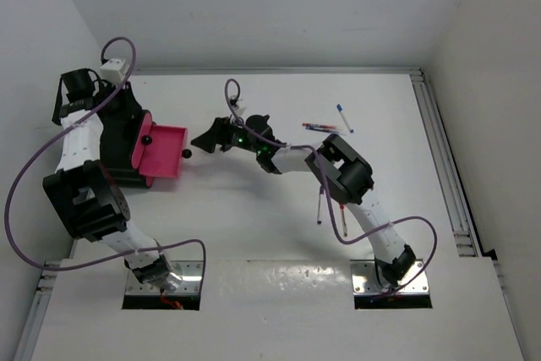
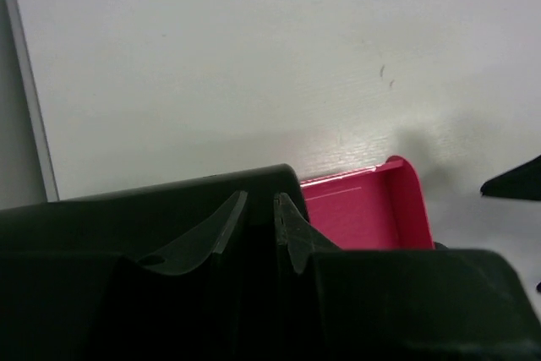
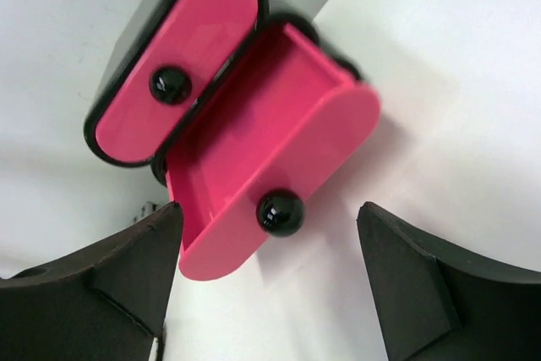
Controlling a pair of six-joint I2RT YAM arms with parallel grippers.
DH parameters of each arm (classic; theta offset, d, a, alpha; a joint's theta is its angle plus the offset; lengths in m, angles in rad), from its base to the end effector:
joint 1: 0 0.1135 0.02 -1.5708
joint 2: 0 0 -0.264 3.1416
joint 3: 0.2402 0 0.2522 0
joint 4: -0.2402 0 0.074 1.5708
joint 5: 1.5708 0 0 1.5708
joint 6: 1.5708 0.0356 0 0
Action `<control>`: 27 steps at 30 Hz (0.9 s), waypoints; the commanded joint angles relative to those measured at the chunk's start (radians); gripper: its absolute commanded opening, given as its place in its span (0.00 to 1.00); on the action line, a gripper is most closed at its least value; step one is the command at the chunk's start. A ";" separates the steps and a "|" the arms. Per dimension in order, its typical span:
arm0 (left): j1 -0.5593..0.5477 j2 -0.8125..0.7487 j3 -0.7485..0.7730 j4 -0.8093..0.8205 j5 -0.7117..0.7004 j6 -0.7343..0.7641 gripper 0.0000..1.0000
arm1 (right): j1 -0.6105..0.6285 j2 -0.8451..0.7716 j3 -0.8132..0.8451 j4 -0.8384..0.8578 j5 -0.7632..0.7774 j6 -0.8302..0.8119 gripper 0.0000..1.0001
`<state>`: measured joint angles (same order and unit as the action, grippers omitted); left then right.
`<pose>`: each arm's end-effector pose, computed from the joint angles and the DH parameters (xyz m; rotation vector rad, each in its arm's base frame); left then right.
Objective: Sort the stationery into containers
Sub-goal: Open the drawer in the storage box, then pick up the pen from the center of the board.
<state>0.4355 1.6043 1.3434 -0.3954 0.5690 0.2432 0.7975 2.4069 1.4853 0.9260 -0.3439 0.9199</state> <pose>0.3376 0.1359 0.3087 0.0991 2.1172 -0.2349 0.3541 0.3800 0.1321 -0.2019 1.8036 1.5623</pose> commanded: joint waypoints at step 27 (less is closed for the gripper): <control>-0.575 -0.488 -0.213 0.027 -0.359 -0.128 1.00 | -0.621 -1.027 -0.452 -1.449 0.081 -0.831 0.49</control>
<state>-0.1123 1.2476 1.2114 -0.5171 0.2958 0.1940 0.1646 1.4471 1.1469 -0.3733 -0.3164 0.1551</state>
